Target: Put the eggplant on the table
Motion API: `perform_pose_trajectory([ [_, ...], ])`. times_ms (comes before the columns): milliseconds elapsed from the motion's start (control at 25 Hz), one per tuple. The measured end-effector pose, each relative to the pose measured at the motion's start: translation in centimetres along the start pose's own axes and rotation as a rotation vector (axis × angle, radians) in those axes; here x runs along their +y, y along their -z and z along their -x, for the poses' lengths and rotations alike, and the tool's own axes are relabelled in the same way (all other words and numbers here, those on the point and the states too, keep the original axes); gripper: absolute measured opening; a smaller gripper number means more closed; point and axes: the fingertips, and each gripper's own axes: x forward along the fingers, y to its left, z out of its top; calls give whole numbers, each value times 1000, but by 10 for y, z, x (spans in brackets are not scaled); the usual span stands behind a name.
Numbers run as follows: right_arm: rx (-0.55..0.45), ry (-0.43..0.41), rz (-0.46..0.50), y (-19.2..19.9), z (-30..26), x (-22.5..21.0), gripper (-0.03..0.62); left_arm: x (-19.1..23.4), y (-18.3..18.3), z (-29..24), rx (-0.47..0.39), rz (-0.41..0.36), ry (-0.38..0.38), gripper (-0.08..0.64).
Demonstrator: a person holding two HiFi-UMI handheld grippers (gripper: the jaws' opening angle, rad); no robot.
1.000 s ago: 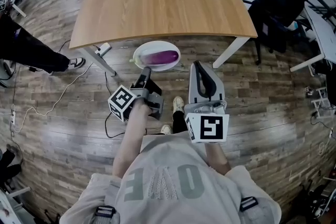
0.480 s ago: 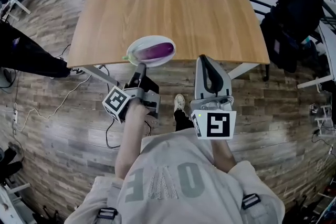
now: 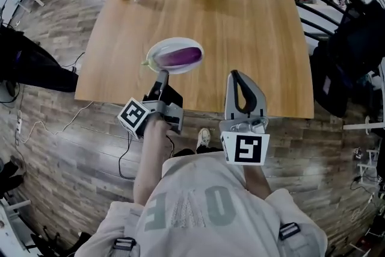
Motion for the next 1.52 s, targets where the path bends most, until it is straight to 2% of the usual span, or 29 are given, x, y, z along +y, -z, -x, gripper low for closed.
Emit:
perform_pose_trajectory([
  [160,8,8,6,3,-31,-19,20,4,0,-37,23,0,-10,20],
  [360,56,38,13,17,-51,-33,20,23,8,-65,99,40,-12,20],
  [600,100,60,11,26,-65,-44,20,52,25,-91,205,10,-51,20],
  [800,129,91,26,30,-65,-52,20,82,37,-96,235,34,-86,20],
  [1080,167,98,106,42,-58,-60,20,117,51,-98,284,49,-135,20],
  [1360,222,201,93,56,-31,-82,20,146,67,-91,329,53,-236,18],
  [1520,235,228,104,59,-21,-91,20,155,70,-92,342,44,-272,19],
])
